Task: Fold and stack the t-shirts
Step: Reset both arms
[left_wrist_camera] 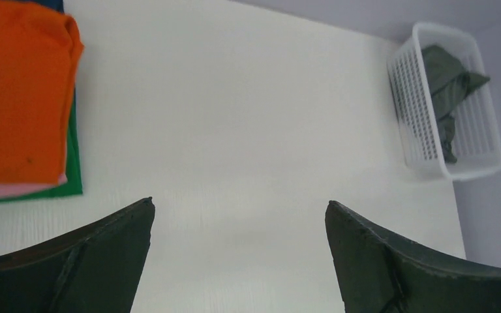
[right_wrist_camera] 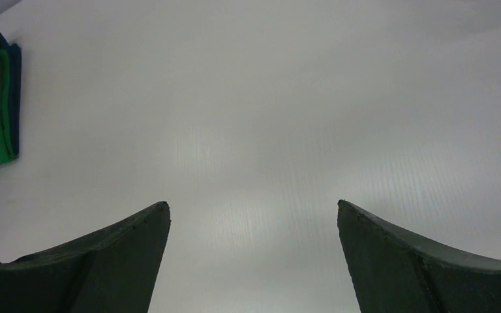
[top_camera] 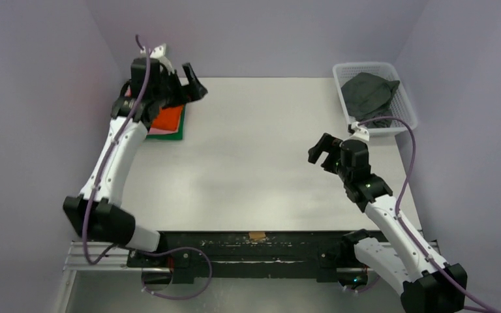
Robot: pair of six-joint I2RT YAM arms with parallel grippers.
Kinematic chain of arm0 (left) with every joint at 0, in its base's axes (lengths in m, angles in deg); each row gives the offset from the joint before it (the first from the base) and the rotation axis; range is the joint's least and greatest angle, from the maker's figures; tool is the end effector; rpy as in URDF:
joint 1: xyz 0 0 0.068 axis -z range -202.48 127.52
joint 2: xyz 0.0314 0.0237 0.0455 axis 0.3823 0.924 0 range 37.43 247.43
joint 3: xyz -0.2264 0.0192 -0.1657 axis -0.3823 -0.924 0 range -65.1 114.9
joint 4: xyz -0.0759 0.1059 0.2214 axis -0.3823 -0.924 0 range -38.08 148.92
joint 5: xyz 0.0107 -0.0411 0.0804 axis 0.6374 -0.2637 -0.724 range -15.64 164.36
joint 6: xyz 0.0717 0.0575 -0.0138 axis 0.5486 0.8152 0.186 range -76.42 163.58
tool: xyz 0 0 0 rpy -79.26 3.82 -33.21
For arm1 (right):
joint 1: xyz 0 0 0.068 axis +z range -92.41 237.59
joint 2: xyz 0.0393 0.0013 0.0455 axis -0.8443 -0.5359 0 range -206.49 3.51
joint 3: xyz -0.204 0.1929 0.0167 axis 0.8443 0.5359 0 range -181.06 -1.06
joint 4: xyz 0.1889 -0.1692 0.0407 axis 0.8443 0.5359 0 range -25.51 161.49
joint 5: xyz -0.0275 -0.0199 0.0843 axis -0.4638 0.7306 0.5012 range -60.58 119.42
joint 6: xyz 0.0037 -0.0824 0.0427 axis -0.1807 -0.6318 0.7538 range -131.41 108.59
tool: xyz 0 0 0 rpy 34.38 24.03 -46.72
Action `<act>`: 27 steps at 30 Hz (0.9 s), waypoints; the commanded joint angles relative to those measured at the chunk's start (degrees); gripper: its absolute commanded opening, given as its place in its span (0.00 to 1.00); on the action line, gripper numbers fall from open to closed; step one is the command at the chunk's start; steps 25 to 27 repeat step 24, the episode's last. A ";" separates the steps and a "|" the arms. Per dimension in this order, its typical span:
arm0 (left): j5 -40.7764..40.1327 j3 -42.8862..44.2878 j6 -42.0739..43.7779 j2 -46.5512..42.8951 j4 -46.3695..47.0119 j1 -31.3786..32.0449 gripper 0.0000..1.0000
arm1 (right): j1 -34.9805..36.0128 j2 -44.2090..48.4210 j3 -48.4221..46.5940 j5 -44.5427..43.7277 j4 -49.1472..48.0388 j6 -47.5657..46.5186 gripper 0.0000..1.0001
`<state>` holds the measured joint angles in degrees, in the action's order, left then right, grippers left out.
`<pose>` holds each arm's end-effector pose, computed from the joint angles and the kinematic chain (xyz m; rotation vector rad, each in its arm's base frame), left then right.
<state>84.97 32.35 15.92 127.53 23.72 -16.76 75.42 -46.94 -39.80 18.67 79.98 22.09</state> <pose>0.3856 -0.0540 0.4034 -0.2829 2.0743 -0.5476 0.2260 0.0563 0.2624 0.3967 2.0179 0.3687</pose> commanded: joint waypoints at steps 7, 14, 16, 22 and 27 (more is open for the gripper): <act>-15.41 -59.81 -8.86 -42.94 9.95 21.35 1.00 | -0.16 16.80 8.60 -3.56 16.20 2.68 0.99; -24.16 -65.98 -9.33 -56.98 -2.38 22.20 1.00 | -0.16 25.92 13.85 -5.06 12.73 5.88 0.99; -24.82 -66.80 -9.12 -59.35 -2.78 22.19 1.00 | -0.14 26.86 13.30 -7.54 14.38 5.84 0.99; -27.76 -68.89 -10.30 -67.00 -5.48 22.19 1.00 | -0.16 30.08 15.89 -8.04 12.83 4.71 0.98; -26.43 -70.28 -10.15 -69.77 -4.49 22.15 1.00 | -0.16 30.23 15.63 -8.23 12.99 5.09 0.99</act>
